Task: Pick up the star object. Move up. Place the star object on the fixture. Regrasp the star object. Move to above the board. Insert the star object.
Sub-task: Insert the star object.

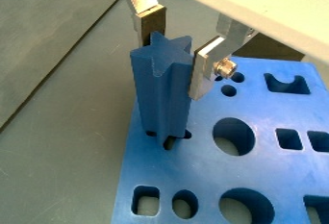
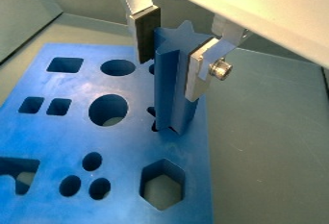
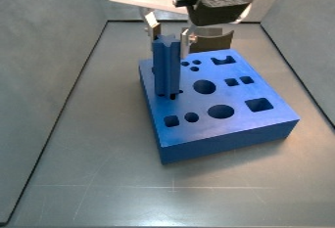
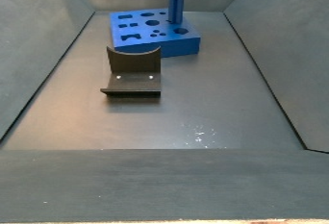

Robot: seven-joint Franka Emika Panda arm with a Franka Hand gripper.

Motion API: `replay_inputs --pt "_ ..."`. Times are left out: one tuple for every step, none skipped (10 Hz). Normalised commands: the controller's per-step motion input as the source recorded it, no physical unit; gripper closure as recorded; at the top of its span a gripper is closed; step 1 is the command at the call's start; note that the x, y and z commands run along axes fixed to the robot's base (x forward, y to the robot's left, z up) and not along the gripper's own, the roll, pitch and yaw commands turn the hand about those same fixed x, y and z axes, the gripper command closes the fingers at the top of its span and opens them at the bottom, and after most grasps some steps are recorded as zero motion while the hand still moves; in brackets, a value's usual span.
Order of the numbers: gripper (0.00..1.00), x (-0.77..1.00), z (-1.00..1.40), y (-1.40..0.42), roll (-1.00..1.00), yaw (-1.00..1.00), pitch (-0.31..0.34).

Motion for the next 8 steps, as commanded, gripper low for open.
replay_inputs --pt "1.00 0.00 -0.84 0.09 -0.13 0.66 -0.154" --pt "1.00 0.00 0.00 -0.02 0.00 0.03 -0.040" --pt "1.00 0.00 -0.27 0.00 0.03 0.13 0.000" --pt "1.00 0.23 -0.15 -0.12 0.05 0.00 0.000" --pt "1.00 0.55 -0.15 -0.05 0.16 -0.15 0.180" --pt "1.00 0.65 -0.08 -0.03 0.12 -0.27 0.229" --pt "1.00 0.00 -0.04 0.00 0.00 0.00 0.000" --pt "1.00 0.00 -0.12 0.10 -0.08 0.23 -0.006"
